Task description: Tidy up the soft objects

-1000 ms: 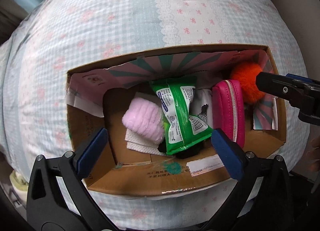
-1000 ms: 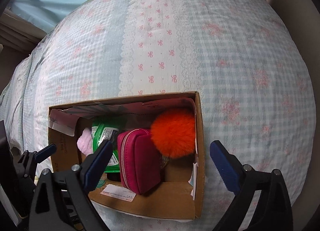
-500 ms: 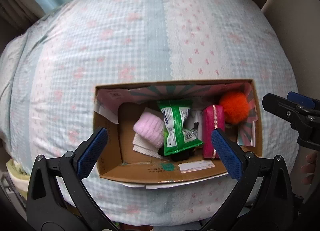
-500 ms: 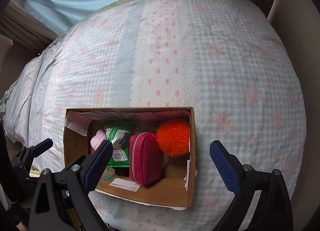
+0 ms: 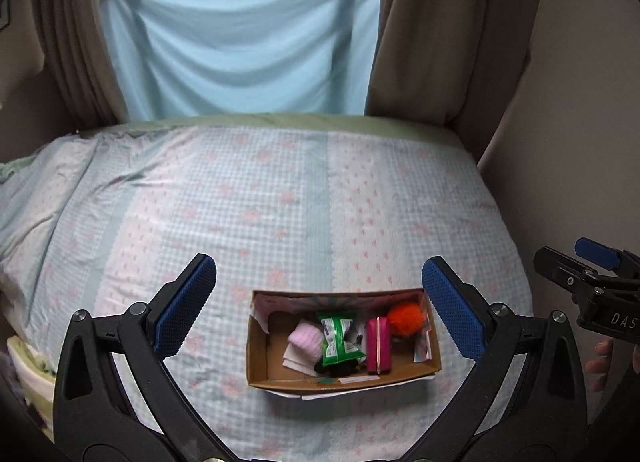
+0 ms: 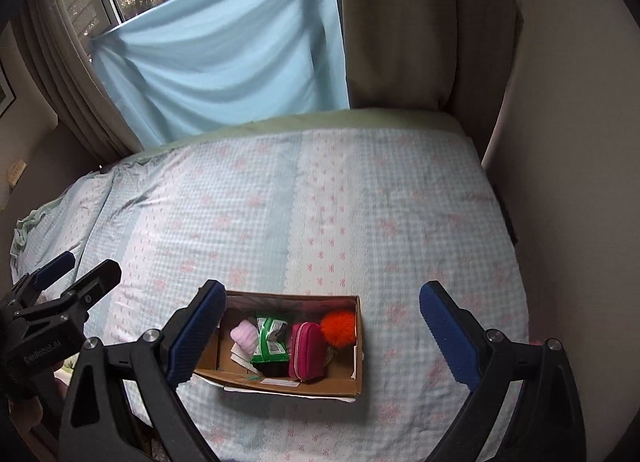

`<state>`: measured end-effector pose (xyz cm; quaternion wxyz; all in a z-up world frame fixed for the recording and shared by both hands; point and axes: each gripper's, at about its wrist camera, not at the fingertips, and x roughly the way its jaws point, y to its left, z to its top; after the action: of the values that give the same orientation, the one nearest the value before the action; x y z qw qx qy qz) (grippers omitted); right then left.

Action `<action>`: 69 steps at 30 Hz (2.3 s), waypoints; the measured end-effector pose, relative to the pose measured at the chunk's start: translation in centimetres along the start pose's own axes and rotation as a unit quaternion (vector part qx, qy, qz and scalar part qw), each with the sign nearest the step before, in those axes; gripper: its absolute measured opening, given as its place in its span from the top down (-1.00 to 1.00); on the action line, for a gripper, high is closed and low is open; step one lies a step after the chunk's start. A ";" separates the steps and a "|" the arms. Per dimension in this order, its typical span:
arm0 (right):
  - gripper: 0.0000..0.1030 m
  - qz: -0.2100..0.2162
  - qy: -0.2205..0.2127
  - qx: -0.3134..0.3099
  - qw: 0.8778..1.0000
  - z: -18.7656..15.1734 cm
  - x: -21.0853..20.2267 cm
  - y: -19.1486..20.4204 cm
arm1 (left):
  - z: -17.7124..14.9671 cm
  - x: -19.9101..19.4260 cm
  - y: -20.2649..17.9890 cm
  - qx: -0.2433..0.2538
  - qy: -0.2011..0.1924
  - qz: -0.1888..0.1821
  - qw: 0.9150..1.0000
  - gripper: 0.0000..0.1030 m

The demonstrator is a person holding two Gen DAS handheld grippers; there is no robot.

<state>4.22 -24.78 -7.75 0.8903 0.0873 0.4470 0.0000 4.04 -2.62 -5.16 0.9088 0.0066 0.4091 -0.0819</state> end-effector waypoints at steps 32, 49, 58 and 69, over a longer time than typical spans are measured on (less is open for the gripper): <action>-0.87 -0.059 -0.113 -0.008 0.992 -4.4 -9.7 2.7 | -4.1 -10.9 1.4 0.015 -0.105 0.008 0.994 -0.99; -0.87 -0.059 -0.116 -0.006 0.992 -4.3 -10.2 2.2 | -4.5 -11.4 1.2 0.019 -0.110 0.010 0.994 -0.99; -0.87 -0.058 -0.116 -0.005 0.992 -4.5 -10.3 2.2 | -4.7 -11.6 1.4 0.016 -0.110 0.012 0.994 -0.99; -0.87 -0.057 -0.119 -0.008 0.991 -4.2 -10.4 2.1 | -4.8 -11.6 1.2 0.017 -0.114 0.018 0.993 -0.99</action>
<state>-5.24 -22.91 -1.59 0.9362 0.0541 0.3425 -0.0573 -6.94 0.59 0.21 0.9504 0.0205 0.3016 -0.0727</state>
